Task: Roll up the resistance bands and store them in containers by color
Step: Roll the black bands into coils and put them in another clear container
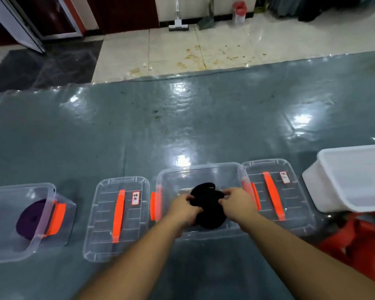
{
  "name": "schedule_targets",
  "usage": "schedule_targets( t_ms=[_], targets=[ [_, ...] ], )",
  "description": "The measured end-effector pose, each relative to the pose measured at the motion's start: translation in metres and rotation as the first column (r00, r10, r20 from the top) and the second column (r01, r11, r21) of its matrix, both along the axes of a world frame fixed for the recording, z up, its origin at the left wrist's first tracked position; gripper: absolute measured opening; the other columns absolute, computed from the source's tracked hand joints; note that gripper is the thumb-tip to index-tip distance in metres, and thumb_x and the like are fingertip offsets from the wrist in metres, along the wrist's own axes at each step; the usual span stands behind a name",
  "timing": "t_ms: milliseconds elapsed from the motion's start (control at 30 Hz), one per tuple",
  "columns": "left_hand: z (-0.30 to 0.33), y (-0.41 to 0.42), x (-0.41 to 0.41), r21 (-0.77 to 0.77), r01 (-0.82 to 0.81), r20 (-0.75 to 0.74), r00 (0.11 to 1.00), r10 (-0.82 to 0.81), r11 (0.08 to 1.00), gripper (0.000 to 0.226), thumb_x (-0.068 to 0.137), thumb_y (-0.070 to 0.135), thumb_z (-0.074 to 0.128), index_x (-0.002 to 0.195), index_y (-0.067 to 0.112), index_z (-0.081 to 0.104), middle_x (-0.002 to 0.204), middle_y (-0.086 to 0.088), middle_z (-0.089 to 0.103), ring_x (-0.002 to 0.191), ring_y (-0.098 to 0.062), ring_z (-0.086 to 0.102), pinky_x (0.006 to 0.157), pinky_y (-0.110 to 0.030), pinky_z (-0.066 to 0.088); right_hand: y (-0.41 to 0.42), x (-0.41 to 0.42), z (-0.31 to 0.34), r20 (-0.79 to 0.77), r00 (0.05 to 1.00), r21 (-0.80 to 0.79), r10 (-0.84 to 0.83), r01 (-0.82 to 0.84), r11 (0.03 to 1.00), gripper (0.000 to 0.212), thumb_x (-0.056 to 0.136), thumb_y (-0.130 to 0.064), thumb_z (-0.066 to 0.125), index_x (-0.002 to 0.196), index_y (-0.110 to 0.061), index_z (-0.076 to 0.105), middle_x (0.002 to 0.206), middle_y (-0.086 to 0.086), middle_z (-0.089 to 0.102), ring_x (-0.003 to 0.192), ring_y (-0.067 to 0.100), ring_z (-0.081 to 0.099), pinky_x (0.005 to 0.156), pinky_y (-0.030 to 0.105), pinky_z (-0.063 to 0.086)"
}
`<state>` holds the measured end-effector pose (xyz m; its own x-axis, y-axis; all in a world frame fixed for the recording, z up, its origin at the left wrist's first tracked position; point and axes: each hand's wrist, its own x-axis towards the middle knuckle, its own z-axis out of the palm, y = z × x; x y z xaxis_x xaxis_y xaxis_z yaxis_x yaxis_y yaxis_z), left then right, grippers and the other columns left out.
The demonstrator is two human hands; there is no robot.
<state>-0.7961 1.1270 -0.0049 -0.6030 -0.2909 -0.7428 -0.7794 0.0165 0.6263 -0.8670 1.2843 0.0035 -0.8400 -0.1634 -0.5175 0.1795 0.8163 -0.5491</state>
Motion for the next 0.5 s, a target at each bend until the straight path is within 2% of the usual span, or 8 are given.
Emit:
schedule_targets(
  t_ms=[67, 167, 233, 333, 500],
  targets=[
    [-0.007, -0.002, -0.002, -0.027, 0.011, 0.015, 1.000, -0.010, 1.000, 0.049, 0.086, 0.006, 0.074, 0.132, 0.018, 0.059, 0.111, -0.019, 0.070, 0.084, -0.028, 0.069, 0.066, -0.037, 0.063, -0.004, -0.004, -0.003, 0.000, 0.999, 0.053, 0.037, -0.037, 0.998, 0.031, 0.094, -0.013, 0.063, 0.124, -0.015, 0.073, 0.111, 0.010, 0.078, 0.103, 0.027, 0.072, 0.088, 0.034, 0.057],
    [-0.013, -0.008, -0.010, -0.101, 0.036, 0.011, 0.999, -0.035, 0.994, 0.044, 0.082, 0.006, 0.072, 0.123, 0.020, 0.062, 0.100, -0.014, 0.072, 0.086, -0.031, 0.073, 0.075, -0.046, 0.066, -0.012, -0.010, -0.008, 0.009, 0.999, 0.045, 0.033, -0.034, 0.998, 0.036, 0.094, -0.009, 0.060, 0.127, -0.017, 0.072, 0.113, 0.009, 0.078, 0.104, 0.026, 0.072, 0.087, 0.031, 0.056],
    [-0.017, -0.011, -0.015, -0.148, 0.050, 0.000, 0.999, -0.050, 0.988, 0.041, 0.081, 0.007, 0.071, 0.119, 0.021, 0.064, 0.098, -0.013, 0.073, 0.089, -0.034, 0.074, 0.079, -0.049, 0.065, -0.017, -0.015, -0.012, 0.002, 1.000, 0.041, 0.022, -0.022, 0.999, 0.035, 0.095, -0.011, 0.061, 0.128, -0.016, 0.071, 0.119, 0.009, 0.077, 0.109, 0.026, 0.071, 0.093, 0.032, 0.055],
    [-0.022, -0.014, -0.022, -0.195, 0.061, 0.000, 0.998, -0.062, 0.979, 0.040, 0.082, 0.009, 0.072, 0.118, 0.022, 0.065, 0.098, -0.011, 0.074, 0.089, -0.033, 0.075, 0.080, -0.047, 0.064, -0.022, -0.024, -0.022, -0.012, 1.000, 0.035, 0.000, 0.001, 0.999, 0.034, 0.095, -0.013, 0.061, 0.126, -0.014, 0.074, 0.121, 0.009, 0.076, 0.113, 0.027, 0.070, 0.098, 0.034, 0.055],
    [-0.032, -0.017, -0.030, -0.255, 0.049, -0.018, 0.998, -0.055, 0.966, 0.038, 0.087, 0.016, 0.072, 0.123, 0.025, 0.064, 0.101, -0.007, 0.074, 0.088, -0.028, 0.074, 0.080, -0.042, 0.064, -0.029, -0.031, -0.036, -0.038, 0.997, -0.004, -0.065, 0.065, 0.998, 0.030, 0.092, -0.014, 0.066, 0.119, -0.016, 0.077, 0.113, 0.006, 0.079, 0.107, 0.026, 0.073, 0.095, 0.035, 0.057]
  ],
)
